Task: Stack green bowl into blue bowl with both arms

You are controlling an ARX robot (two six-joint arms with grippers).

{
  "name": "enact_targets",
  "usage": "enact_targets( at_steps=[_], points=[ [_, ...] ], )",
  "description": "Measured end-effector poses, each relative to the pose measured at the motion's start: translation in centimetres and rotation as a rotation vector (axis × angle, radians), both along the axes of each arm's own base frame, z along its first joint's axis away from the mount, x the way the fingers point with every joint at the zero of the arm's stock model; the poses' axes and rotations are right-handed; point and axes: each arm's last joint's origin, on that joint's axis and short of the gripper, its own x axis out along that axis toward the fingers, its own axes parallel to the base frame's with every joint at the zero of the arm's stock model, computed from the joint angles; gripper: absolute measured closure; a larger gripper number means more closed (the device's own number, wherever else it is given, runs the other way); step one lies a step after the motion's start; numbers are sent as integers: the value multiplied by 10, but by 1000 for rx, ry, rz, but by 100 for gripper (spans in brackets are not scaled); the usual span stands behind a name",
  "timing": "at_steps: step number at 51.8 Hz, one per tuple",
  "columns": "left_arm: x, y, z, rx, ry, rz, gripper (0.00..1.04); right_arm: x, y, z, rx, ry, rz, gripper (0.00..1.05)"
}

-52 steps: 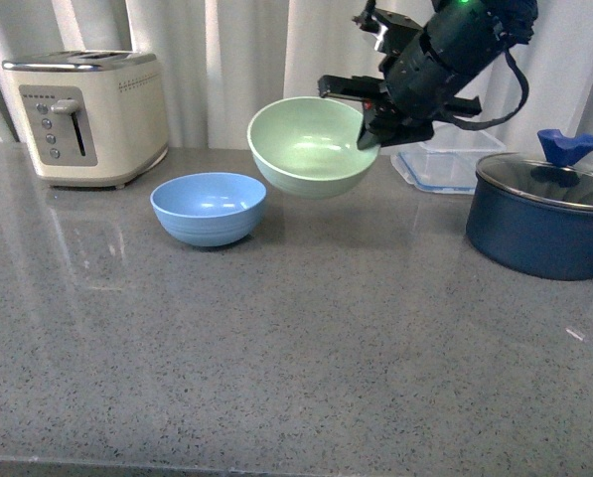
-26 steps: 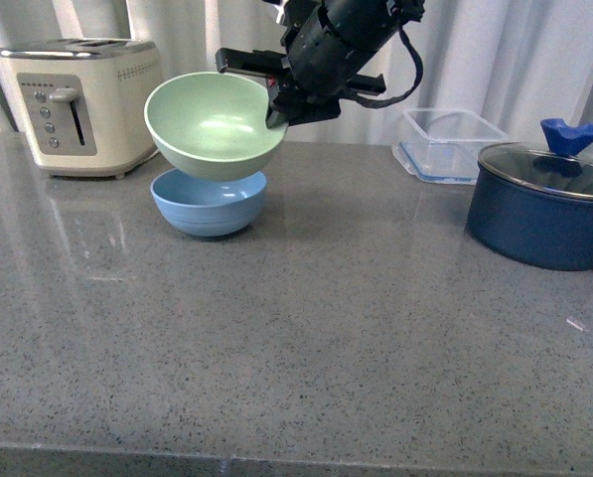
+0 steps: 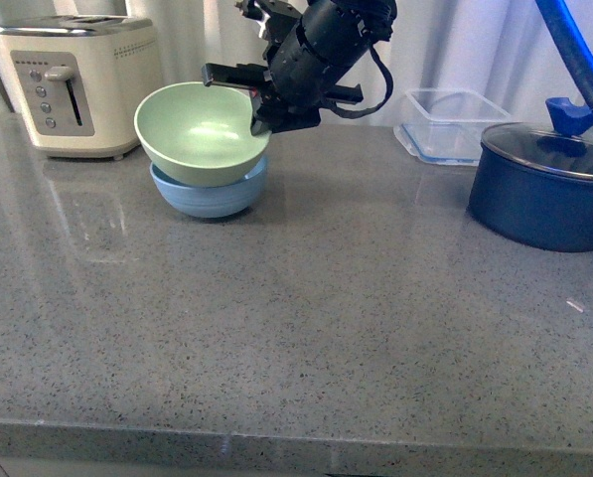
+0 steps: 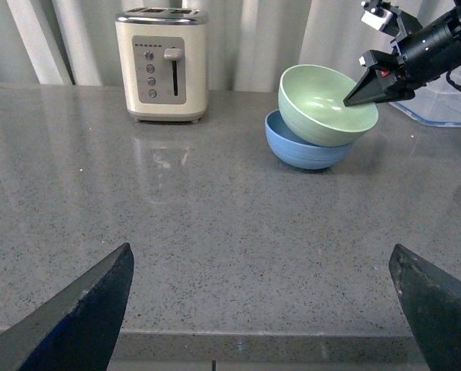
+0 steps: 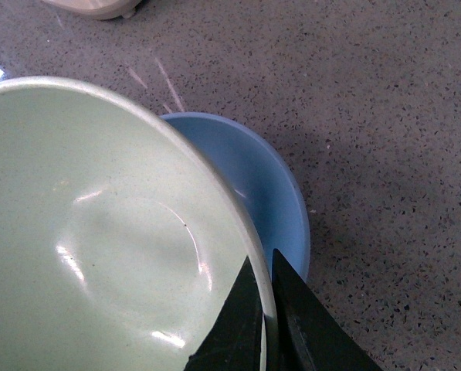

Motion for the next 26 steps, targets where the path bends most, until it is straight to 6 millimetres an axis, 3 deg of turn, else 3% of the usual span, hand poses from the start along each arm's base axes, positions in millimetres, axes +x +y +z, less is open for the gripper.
enact_targets(
  at_steps=[26],
  points=[
    [0, 0, 0, 0, 0, 0, 7, 0, 10, -8, 8, -14, 19, 101]
  ],
)
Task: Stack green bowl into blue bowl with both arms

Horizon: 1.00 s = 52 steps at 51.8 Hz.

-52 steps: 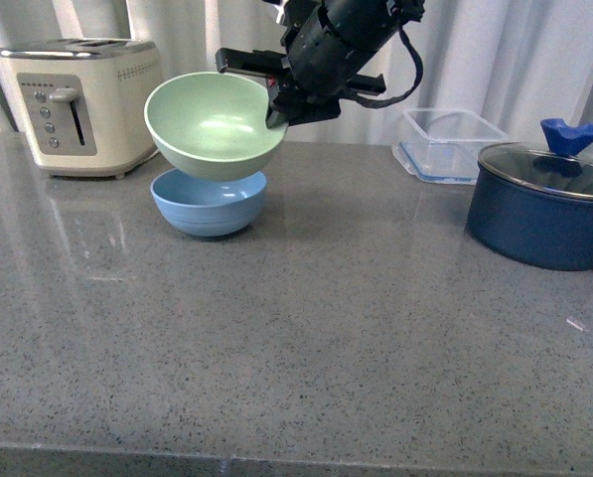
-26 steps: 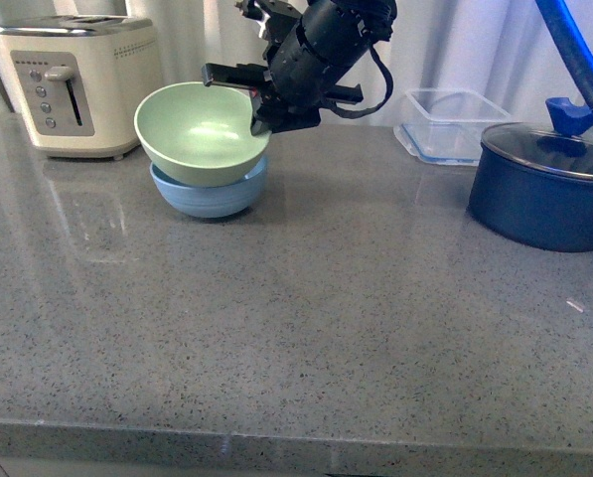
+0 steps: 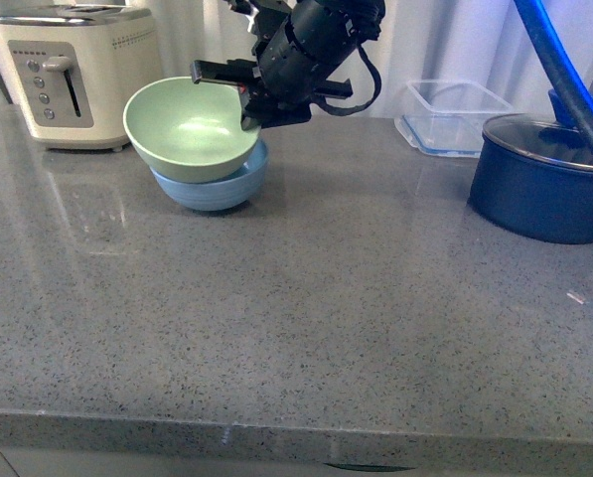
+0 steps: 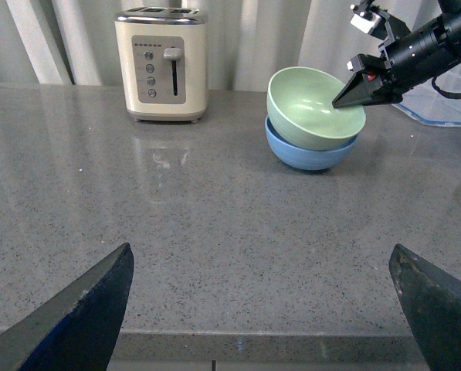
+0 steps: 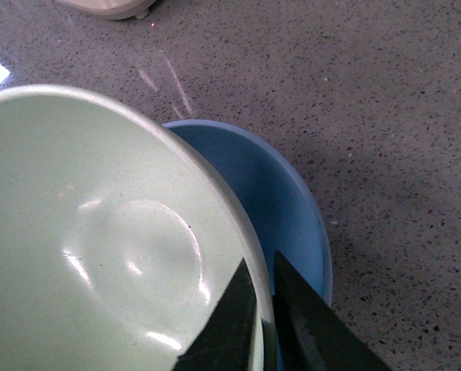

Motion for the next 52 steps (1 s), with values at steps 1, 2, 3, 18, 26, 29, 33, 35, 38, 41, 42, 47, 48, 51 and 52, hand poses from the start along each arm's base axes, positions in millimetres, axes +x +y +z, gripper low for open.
enact_targets(
  at_steps=[1, 2, 3, 18, 26, 29, 33, 35, 38, 41, 42, 47, 48, 51, 52],
  points=[
    [0, 0, 0, 0, 0, 0, 7, 0, 0, -1, 0, 2, -1, 97],
    [0, 0, 0, 0, 0, 0, 7, 0, 1, -2, 0, 4, 1, 94],
    [0, 0, 0, 0, 0, 0, 7, 0, 1, -2, 0, 4, 1, 94],
    [0, 0, 0, 0, 0, 0, 7, -1, 4, -3, 5, 13, 5, 42],
    [0, 0, 0, 0, 0, 0, 7, 1, -5, 3, 21, 2, -3, 11],
    [0, 0, 0, 0, 0, 0, 7, 1, -11, 10, 31, -21, -15, 8],
    [0, 0, 0, 0, 0, 0, 7, -8, -36, 36, 50, -67, -49, 10],
    [0, 0, 0, 0, 0, 0, 7, -14, -49, 48, 58, -88, -66, 10],
    [0, 0, 0, 0, 0, 0, 7, -26, -73, 69, 69, -129, -97, 10],
    [0, 0, 0, 0, 0, 0, 7, -37, -96, 81, 71, -153, -132, 10],
    [0, 0, 0, 0, 0, 0, 7, -42, -107, 84, 67, -159, -152, 10],
    [0, 0, 0, 0, 0, 0, 7, -59, -142, 81, 54, -154, -216, 10],
    [0, 0, 0, 0, 0, 0, 7, -64, -150, 79, 50, -148, -233, 10],
    [0, 0, 0, 0, 0, 0, 7, -77, -170, 73, 40, -135, -276, 10],
    [0, 0, 0, 0, 0, 0, 7, -83, -178, 70, 35, -128, -293, 10]
  ],
)
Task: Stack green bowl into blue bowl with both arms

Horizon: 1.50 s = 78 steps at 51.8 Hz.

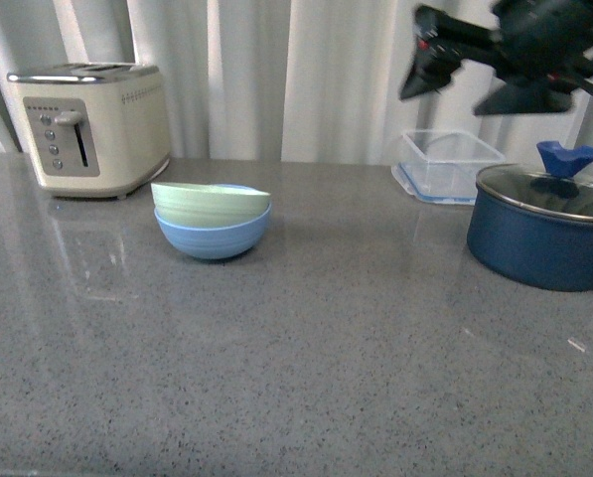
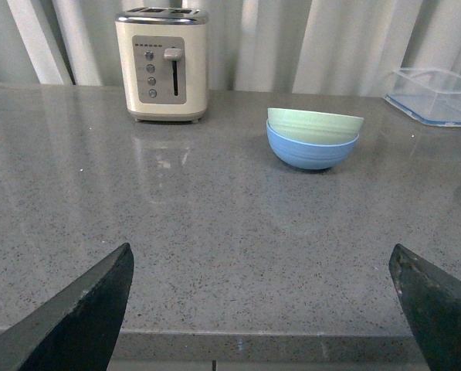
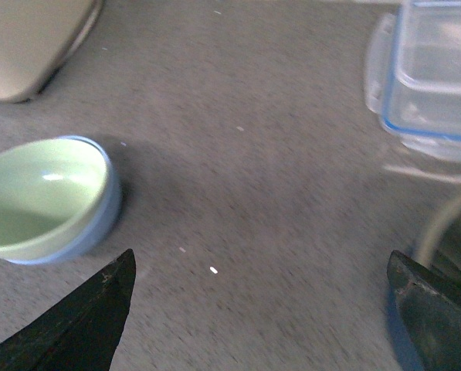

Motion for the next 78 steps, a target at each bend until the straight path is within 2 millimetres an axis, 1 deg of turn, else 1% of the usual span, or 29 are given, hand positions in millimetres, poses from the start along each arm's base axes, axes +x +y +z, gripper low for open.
enact_targets(
  at_steps=[1, 5, 6, 8, 9, 11, 12, 14, 15, 18, 19, 20, 21, 23, 25, 29, 30, 31, 32, 35, 36, 40, 44, 48, 52, 53, 57, 67, 78],
  points=[
    [0, 0, 0, 0, 0, 0, 7, -10, -11, -3, -5, 7, -26, 10],
    [0, 0, 0, 0, 0, 0, 7, -42, -42, -10, -35, 11, -121, 10],
    [0, 0, 0, 0, 0, 0, 7, -47, -45, -10, -37, 13, -132, 10],
    [0, 0, 0, 0, 0, 0, 7, -67, -59, -13, -39, 22, -169, 10],
    [0, 0, 0, 0, 0, 0, 7, -72, -62, -13, -41, 24, -179, 10],
    [0, 0, 0, 0, 0, 0, 7, -93, -73, -17, -49, 31, -222, 10],
    [0, 0, 0, 0, 0, 0, 7, -98, -76, -18, -51, 32, -233, 10],
    [0, 0, 0, 0, 0, 0, 7, -119, -84, -24, -60, 37, -271, 10],
    [0, 0, 0, 0, 0, 0, 7, -124, -86, -25, -63, 39, -279, 10],
    [0, 0, 0, 0, 0, 0, 7, -156, -93, -37, -81, 65, -320, 10],
    [0, 0, 0, 0, 0, 0, 7, -172, -95, -44, -87, 89, -338, 10],
    [0, 0, 0, 0, 0, 0, 7, -182, -96, -49, -92, 104, -347, 10],
    [0, 0, 0, 0, 0, 0, 7, -198, -96, -56, -111, 124, -367, 10],
    [0, 0, 0, 0, 0, 0, 7, -223, -95, -68, -150, 136, -397, 10],
    [0, 0, 0, 0, 0, 0, 7, -233, -94, -71, -157, 133, -398, 10],
    [0, 0, 0, 0, 0, 0, 7, -241, -93, -67, -155, 73, -396, 11],
    [0, 0, 0, 0, 0, 0, 7, -241, -93, -69, -140, 11, -385, 13],
    [0, 0, 0, 0, 0, 0, 7, -241, -93, -69, -136, -9, -381, 15],
    [0, 0, 0, 0, 0, 0, 7, -241, -92, -75, -117, -143, -363, 20],
    [0, 0, 0, 0, 0, 0, 7, -247, -90, -87, -108, -323, -360, 31],
    [0, 0, 0, 0, 0, 0, 7, -252, -88, -91, -105, -394, -359, 36],
    [0, 0, 0, 0, 0, 0, 7, -260, -86, -92, -100, -520, -364, 49],
    [0, 0, 0, 0, 0, 0, 7, -269, -83, -93, -98, -569, -365, 65],
    [0, 0, 0, 0, 0, 0, 7, -274, -78, -99, -106, -561, -388, 75],
    [0, 0, 0, 0, 0, 0, 7, -280, -72, -106, -101, -553, -363, 89],
    [0, 0, 0, 0, 0, 0, 7, -280, -72, -107, -101, -553, -360, 91],
    [0, 0, 0, 0, 0, 0, 7, -286, -71, -111, -104, -556, -357, 104],
    [0, 0, 0, 0, 0, 0, 7, -299, -71, -119, -103, -557, -360, 104],
    [0, 0, 0, 0, 0, 0, 7, -307, -71, -123, -102, -559, -360, 104]
  ],
)
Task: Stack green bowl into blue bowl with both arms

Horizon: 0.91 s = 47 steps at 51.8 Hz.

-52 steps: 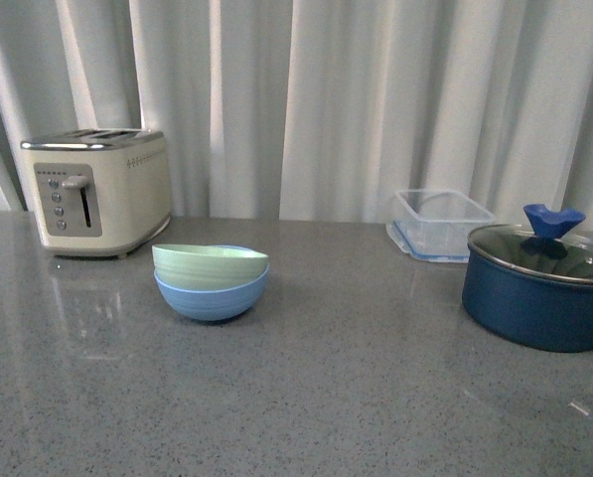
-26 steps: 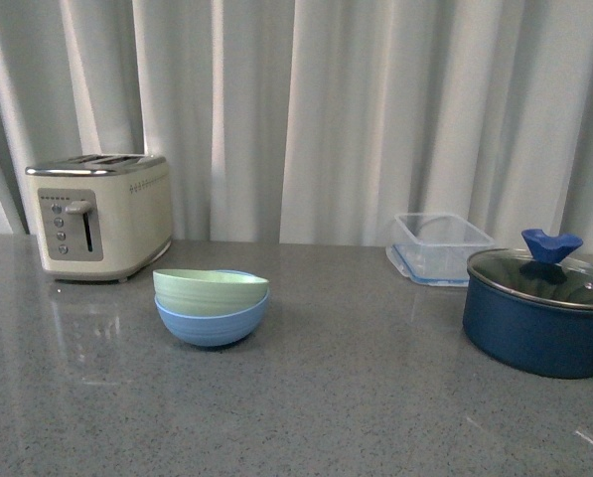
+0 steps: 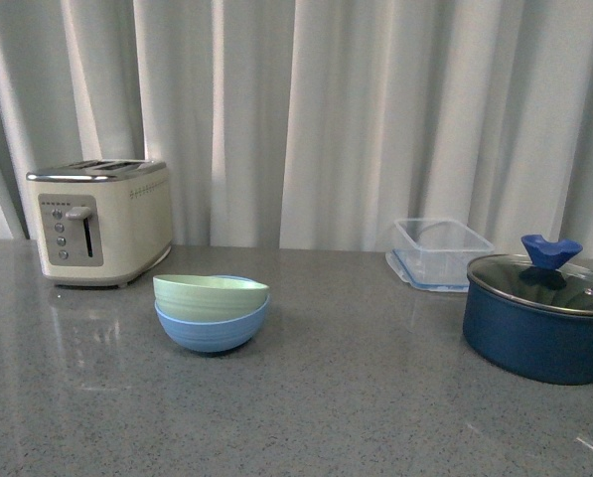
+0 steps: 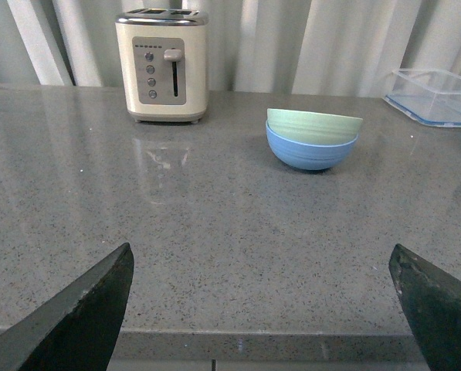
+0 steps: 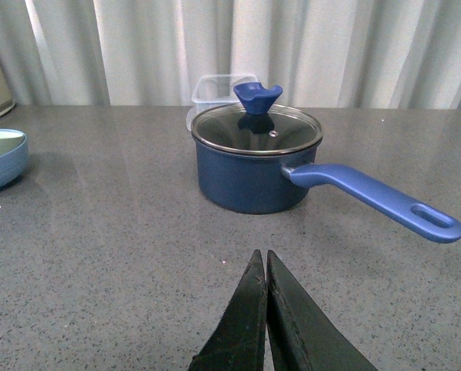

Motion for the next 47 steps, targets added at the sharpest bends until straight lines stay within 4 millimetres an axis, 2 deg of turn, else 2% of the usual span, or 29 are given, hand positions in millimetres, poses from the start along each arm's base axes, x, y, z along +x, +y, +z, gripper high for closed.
enact_targets(
  at_steps=[6, 43, 47],
  points=[
    [0, 0, 0, 0, 0, 0, 7, -6, 0, -9, 0, -8, 0, 104],
    [0, 0, 0, 0, 0, 0, 7, -22, 0, -9, 0, -13, 1, 104],
    [0, 0, 0, 0, 0, 0, 7, -29, 0, -13, -1, 22, 2, 104]
  ],
)
